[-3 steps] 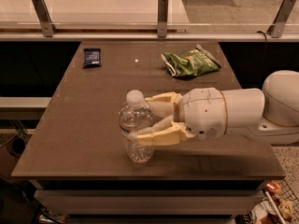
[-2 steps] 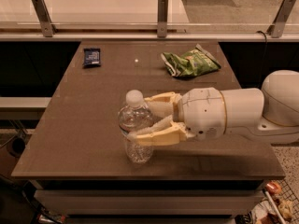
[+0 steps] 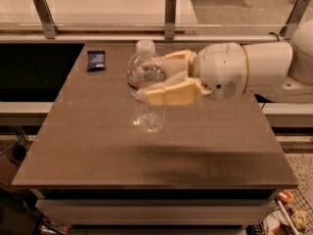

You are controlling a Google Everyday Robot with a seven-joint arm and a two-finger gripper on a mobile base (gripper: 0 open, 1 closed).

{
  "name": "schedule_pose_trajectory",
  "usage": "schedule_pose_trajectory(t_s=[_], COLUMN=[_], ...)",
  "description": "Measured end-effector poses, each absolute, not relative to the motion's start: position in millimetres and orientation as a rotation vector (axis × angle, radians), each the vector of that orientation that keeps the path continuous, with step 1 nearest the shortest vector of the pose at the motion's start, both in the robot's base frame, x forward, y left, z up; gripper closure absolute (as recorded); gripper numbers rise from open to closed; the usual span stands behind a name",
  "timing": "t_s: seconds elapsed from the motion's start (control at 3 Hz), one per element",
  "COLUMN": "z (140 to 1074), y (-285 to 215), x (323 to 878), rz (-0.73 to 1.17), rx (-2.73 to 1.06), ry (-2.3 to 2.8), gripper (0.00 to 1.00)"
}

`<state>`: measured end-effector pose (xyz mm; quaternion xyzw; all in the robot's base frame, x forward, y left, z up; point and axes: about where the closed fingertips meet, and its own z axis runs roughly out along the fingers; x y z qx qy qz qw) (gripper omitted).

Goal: Move water bottle near rxbar blueberry

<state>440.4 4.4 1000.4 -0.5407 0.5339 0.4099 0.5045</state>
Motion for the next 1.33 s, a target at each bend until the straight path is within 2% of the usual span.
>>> schedule_pose_trajectory(t_s=[1.0,1.33], z=[1087.4,1093.6], y=[20.5,18.0], x=[561.9,572.2], rz=[0.739,0.703], rx=[-1.122,-1.08], ry=[1.314,1.316], gripper=[1.0,1.0])
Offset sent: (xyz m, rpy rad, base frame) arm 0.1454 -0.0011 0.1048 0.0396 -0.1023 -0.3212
